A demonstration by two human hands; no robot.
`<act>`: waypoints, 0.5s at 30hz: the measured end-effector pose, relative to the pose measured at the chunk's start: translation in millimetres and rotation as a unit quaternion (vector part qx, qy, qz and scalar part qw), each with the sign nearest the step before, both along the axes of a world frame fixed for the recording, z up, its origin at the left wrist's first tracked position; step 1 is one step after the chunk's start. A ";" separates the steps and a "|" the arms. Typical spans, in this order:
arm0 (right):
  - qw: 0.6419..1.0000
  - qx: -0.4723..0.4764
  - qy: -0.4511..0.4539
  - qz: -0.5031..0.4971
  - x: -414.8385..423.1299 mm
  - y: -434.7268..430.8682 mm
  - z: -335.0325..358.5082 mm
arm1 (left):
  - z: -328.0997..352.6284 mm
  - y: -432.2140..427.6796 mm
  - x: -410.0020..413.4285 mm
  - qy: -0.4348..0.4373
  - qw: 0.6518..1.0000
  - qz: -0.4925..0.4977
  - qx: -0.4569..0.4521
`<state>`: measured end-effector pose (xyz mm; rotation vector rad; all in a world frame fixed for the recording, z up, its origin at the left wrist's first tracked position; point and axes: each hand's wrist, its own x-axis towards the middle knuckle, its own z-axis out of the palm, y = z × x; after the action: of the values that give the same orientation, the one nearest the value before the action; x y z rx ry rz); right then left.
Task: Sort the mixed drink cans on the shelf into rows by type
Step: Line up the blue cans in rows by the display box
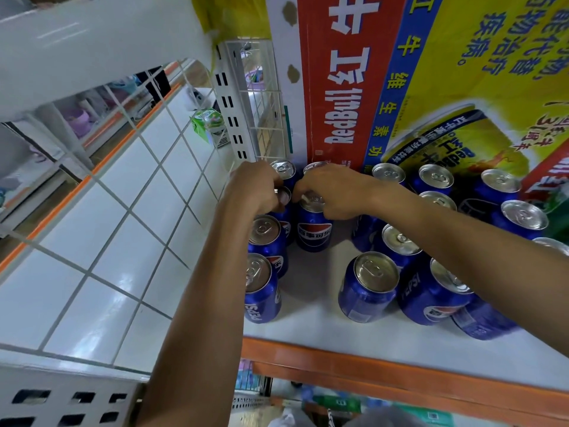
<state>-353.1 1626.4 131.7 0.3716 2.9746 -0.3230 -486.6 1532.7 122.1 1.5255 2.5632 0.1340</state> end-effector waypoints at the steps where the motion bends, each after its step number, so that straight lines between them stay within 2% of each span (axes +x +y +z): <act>1: 1.000 -0.002 -0.002 -0.002 0.4 -0.1 0.2 | 0.1 -0.6 0.5 -0.002 1.000 0.000 0.002; 15: 0.999 -0.038 0.003 -0.022 4.1 4.0 -10.5 | 3.7 -14.2 13.4 -0.040 0.998 0.025 0.043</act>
<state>-349.0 1630.4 121.2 0.4279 2.9538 -0.4416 -473.2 1518.5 125.9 1.4530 2.5637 0.3094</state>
